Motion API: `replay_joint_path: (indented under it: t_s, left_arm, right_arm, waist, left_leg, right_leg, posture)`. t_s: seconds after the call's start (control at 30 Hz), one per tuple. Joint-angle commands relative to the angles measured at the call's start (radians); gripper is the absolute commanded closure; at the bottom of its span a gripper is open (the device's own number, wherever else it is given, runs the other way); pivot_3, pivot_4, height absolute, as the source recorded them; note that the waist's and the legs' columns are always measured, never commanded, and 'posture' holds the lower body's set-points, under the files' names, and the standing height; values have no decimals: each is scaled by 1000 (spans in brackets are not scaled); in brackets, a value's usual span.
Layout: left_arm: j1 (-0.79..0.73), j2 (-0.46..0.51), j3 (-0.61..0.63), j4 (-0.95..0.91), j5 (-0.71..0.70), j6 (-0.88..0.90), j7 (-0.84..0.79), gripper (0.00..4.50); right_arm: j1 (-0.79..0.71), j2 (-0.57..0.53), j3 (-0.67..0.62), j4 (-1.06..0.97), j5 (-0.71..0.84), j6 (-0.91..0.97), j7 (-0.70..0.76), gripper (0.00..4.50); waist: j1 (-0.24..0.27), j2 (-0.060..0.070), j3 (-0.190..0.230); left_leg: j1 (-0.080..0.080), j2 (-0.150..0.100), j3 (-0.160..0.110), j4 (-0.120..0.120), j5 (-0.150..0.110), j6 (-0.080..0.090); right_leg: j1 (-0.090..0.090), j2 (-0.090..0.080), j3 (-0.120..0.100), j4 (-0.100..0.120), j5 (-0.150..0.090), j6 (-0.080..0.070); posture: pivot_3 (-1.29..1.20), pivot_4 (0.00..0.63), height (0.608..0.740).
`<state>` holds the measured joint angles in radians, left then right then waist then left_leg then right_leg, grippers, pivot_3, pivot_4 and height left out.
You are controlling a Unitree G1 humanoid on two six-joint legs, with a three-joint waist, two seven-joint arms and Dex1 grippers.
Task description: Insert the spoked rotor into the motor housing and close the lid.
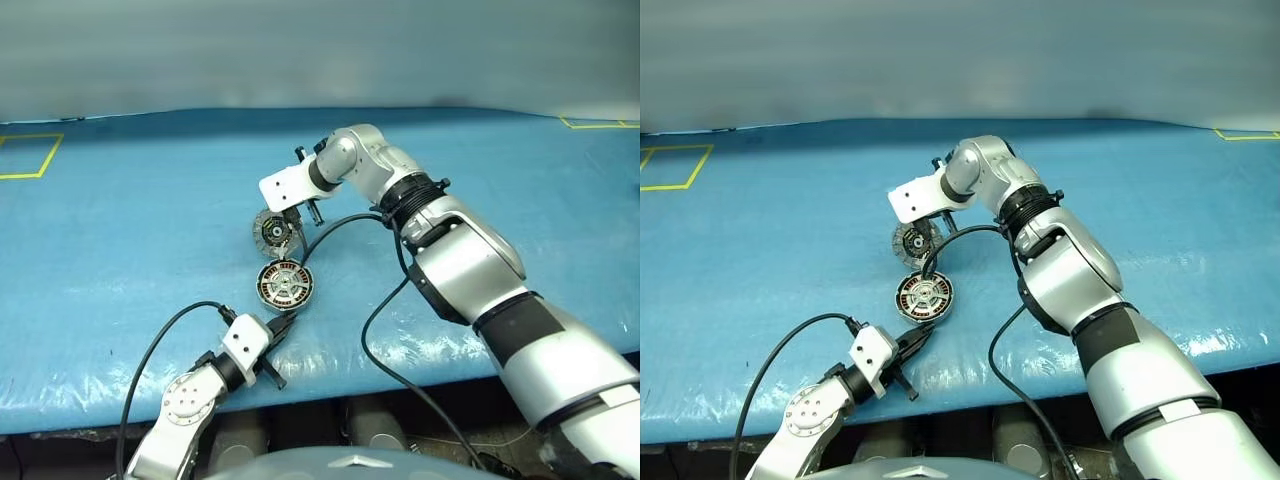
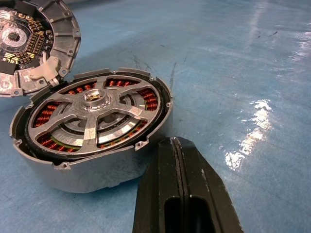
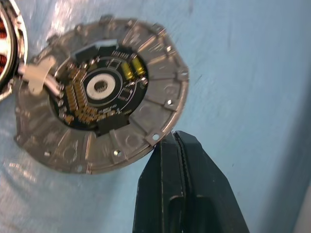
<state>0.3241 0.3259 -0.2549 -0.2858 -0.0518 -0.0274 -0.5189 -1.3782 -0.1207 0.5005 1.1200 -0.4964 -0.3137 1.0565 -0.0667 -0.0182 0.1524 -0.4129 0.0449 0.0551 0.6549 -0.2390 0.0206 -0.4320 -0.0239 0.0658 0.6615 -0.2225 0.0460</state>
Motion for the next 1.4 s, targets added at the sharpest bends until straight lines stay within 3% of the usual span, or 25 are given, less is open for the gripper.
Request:
replay_joint_path:
  t_s: [0.03,0.37,0.53,0.73,1.0,1.23,1.4]
  left_arm:
    - [-13,13,8,-10,-21,-1,-19,4500]
    - [-36,63,44,-22,-75,35,-78,4500]
    - [-27,93,71,-31,-102,51,-101,4500]
    - [-6,116,96,-48,-125,68,-109,4500]
    - [2,137,192,-66,-151,100,-80,4500]
    - [-72,127,280,-42,-171,209,-17,4500]
    - [-135,117,318,-15,-201,282,5,4500]
  right_arm:
    - [44,-22,-91,-163,106,49,1,4487]
    - [379,-82,-226,-799,244,439,-77,4487]
    - [555,-52,-277,-1099,297,685,-172,4487]
    - [735,14,-308,-1338,328,849,-341,4487]
    - [1015,122,-328,-1606,429,938,-521,4487]
    - [1300,99,-235,-1673,424,894,-626,4487]
    - [1385,67,-165,-1652,409,832,-673,4487]
  waist:
    - [2,0,0]
    - [12,0,0]
    - [9,0,0]
    - [10,-1,-1]
    - [10,-2,-1]
    - [14,-3,-2]
    - [9,-4,-2]
  left_leg:
    - [0,0,0,0,0,0]
    - [0,0,-4,4,0,0]
    - [0,0,-4,4,0,0]
    - [0,0,-4,5,0,0]
    - [0,0,-4,6,0,0]
    - [0,0,-5,6,0,0]
    - [0,0,-4,6,0,0]
  right_leg:
    - [0,0,0,0,0,0]
    - [2,-1,-1,0,1,2]
    - [2,0,0,1,3,5]
    - [2,0,0,1,1,2]
    - [2,0,0,1,0,2]
    - [3,-1,0,0,-2,6]
    - [3,-1,0,0,-2,7]
  posture:
    - [0,150,740]
    - [0,150,740]
    - [0,150,740]
    - [0,150,740]
    - [0,150,740]
    - [0,150,740]
    - [0,150,740]
